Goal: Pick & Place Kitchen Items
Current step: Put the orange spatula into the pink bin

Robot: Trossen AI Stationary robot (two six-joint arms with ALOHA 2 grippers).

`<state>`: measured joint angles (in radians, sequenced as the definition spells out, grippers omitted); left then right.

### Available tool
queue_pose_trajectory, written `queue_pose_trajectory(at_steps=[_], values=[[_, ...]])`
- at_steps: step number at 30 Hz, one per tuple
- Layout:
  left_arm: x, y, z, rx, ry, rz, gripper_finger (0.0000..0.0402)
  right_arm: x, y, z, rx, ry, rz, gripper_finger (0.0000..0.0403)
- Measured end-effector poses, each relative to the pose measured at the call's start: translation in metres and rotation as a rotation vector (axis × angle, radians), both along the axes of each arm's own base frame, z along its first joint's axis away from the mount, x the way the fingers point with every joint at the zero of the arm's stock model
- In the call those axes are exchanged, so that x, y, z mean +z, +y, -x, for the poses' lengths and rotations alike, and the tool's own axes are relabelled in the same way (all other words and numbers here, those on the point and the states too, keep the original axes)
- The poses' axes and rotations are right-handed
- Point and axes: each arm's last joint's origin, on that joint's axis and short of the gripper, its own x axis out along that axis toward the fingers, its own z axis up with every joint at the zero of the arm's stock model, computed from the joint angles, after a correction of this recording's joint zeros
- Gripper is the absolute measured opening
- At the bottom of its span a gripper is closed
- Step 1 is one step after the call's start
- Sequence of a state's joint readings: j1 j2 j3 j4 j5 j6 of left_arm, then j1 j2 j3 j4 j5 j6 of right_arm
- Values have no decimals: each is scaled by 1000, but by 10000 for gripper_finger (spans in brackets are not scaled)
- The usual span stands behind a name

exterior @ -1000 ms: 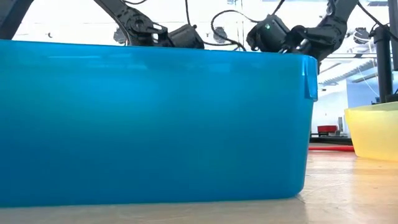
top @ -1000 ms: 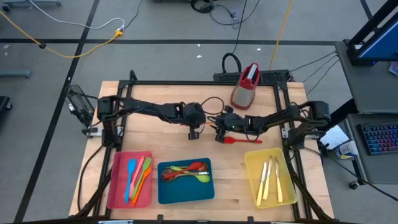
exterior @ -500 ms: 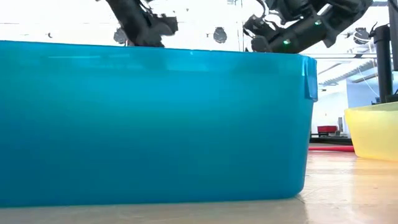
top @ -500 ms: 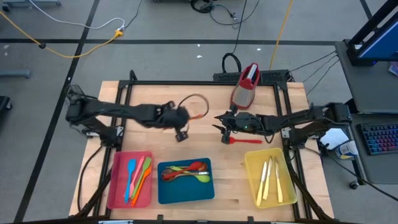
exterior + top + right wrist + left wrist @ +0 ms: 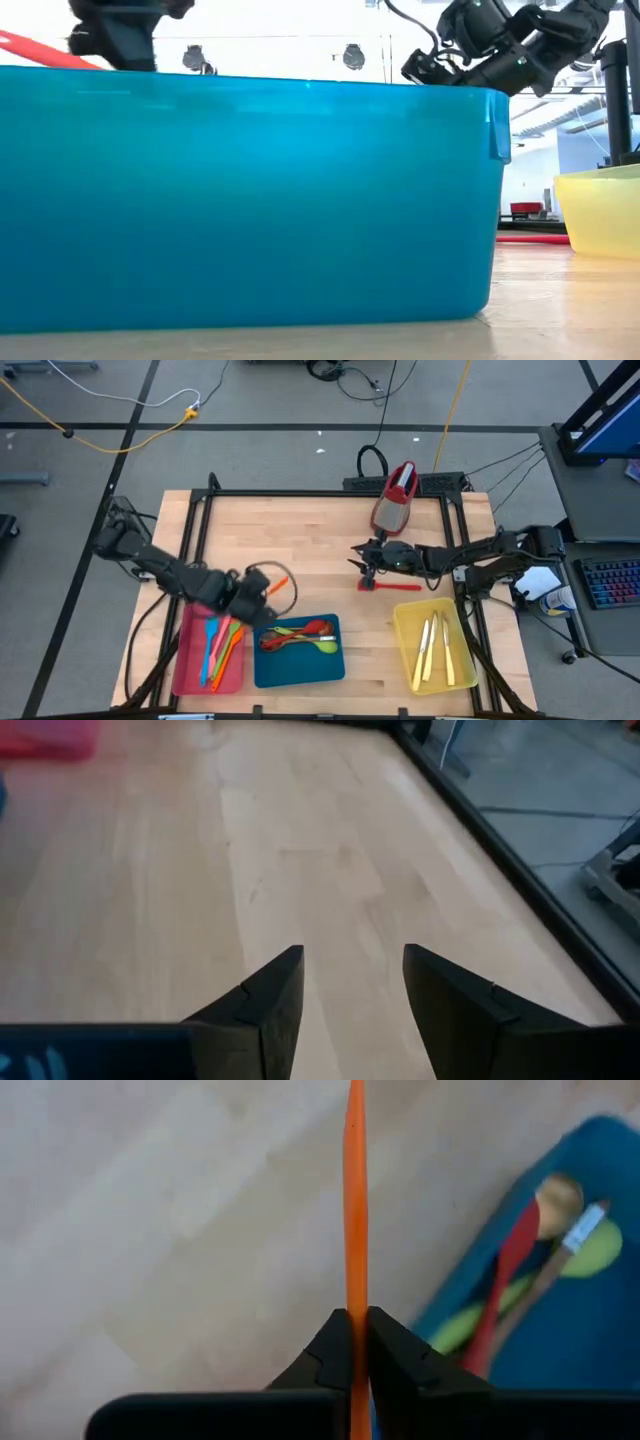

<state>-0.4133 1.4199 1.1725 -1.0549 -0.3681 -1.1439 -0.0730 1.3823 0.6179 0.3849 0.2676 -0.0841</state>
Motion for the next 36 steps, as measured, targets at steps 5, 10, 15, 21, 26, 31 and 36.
queue_pose_trajectory(at_steps=[5,10,15,21,26,31,36], values=[[0,-38,18,115,-76,101,11,-3,-5,5,-10,-87,22,165],[-5,-66,45,312,-61,177,13,-4,-9,7,-23,-113,30,165],[-21,-88,72,495,209,246,12,-5,-13,9,-30,-104,43,165],[-32,-109,85,634,280,277,20,-5,-17,9,-49,-104,43,165],[-49,-118,85,656,305,191,23,-5,-18,9,-51,-105,41,165],[-69,-121,80,630,278,36,24,-5,-18,9,-52,-106,39,165],[-87,-120,75,583,260,-139,25,-5,-18,9,-51,-106,38,165]])
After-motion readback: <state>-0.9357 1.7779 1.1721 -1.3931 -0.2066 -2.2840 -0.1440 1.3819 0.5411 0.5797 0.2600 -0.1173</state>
